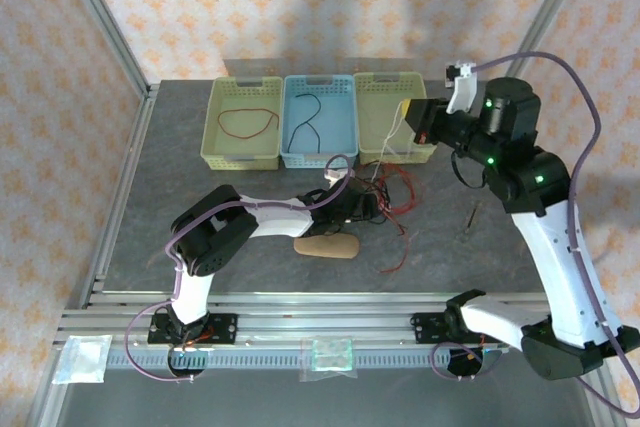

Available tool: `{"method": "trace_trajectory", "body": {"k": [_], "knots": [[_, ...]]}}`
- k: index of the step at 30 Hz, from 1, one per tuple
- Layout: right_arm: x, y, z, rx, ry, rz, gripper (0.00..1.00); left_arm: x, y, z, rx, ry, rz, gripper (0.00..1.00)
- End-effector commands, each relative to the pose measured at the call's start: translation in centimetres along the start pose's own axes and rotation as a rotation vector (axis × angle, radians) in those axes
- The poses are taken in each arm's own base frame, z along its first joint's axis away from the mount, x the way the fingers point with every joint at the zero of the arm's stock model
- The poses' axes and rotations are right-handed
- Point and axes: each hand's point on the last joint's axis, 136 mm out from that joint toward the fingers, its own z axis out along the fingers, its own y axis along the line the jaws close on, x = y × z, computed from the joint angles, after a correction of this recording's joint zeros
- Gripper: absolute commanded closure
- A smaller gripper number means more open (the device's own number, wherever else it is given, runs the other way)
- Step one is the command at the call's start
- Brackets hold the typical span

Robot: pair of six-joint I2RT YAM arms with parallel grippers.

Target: Untangle the cables

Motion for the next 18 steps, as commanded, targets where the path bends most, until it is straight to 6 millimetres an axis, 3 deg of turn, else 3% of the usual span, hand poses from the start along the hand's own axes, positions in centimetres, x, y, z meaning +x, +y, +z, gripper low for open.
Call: {"method": "trace_trajectory", "body": {"k": [1, 13, 16, 18], "knots": [[-2.8, 1.4, -1.6, -0.015, -0.074, -0.056, 1.0, 2.0, 1.9, 1.5, -0.057, 0.048, 0.006, 0.15], [-6.8, 3.1, -3.2, -0.017, -0.161, -0.107, 1.0, 1.9, 2.1, 0.9, -0.053, 0.035, 0.001, 0.15], [-7.8, 3.2, -3.1, -0.011, -0.179, -0.116, 1.0, 1.2, 1.9, -0.2, -0.032, 0.004, 0.002, 0.15], [-8.0, 3.2, -2.9, -0.009, -0.177, -0.121, 1.0, -0.1, 1.0, -2.2, 0.019, -0.053, 0.002, 0.15]]}}
